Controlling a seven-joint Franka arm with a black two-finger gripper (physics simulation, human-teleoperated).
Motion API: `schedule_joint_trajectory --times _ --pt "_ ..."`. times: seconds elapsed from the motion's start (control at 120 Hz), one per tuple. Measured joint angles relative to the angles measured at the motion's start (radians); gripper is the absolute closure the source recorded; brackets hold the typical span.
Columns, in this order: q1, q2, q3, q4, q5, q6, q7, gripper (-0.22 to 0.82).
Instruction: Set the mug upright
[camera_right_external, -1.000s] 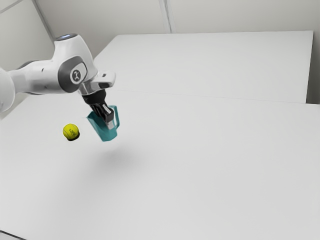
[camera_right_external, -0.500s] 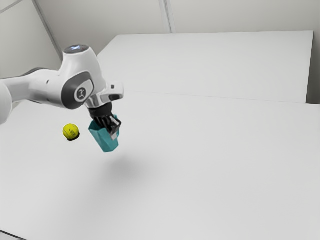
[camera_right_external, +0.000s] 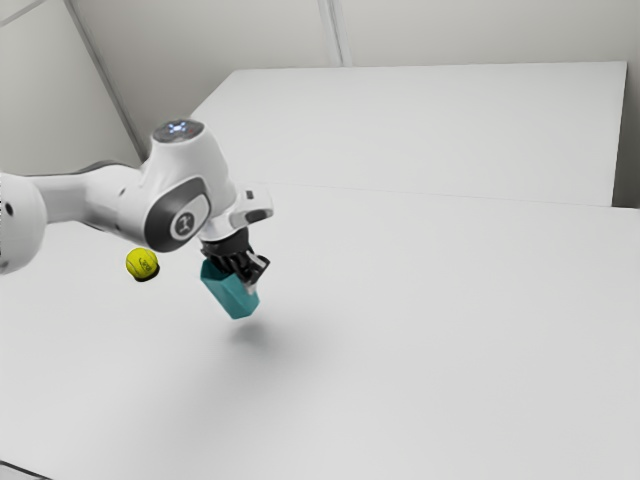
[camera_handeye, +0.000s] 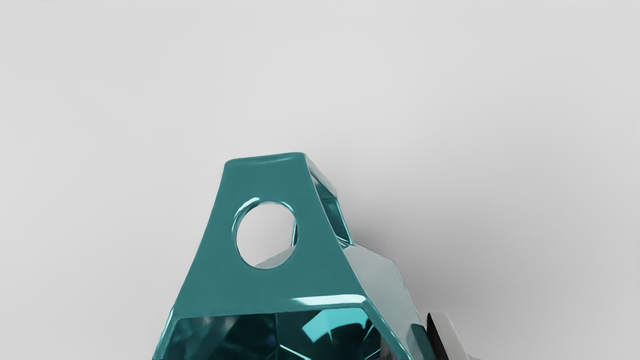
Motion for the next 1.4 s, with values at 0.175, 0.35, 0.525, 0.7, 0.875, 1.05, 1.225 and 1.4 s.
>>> schedule_joint_trajectory --times 0.175,0.35,0.525,0.7,0.875,1.05,1.225,1.4 --pt "-0.011 0.027 -0.009 -0.011 0.027 0.036 -0.060 0.78" --pt "-0.021 0.046 -0.012 -0.020 0.035 0.052 -0.107 0.78" --pt "-0.031 0.066 -0.014 -0.022 0.037 0.059 -0.144 0.78" --pt "-0.031 0.091 -0.015 -0.021 0.037 0.065 -0.172 0.78" --pt "-0.036 0.114 -0.015 -0.021 0.037 0.075 -0.193 0.78" --pt "-0.040 0.121 -0.016 -0.021 0.034 0.080 -0.208 0.76" --pt "-0.046 0.113 -0.015 -0.018 0.021 0.082 -0.205 0.61" --pt "-0.049 0.095 -0.015 -0.015 0.014 0.083 -0.201 0.37"
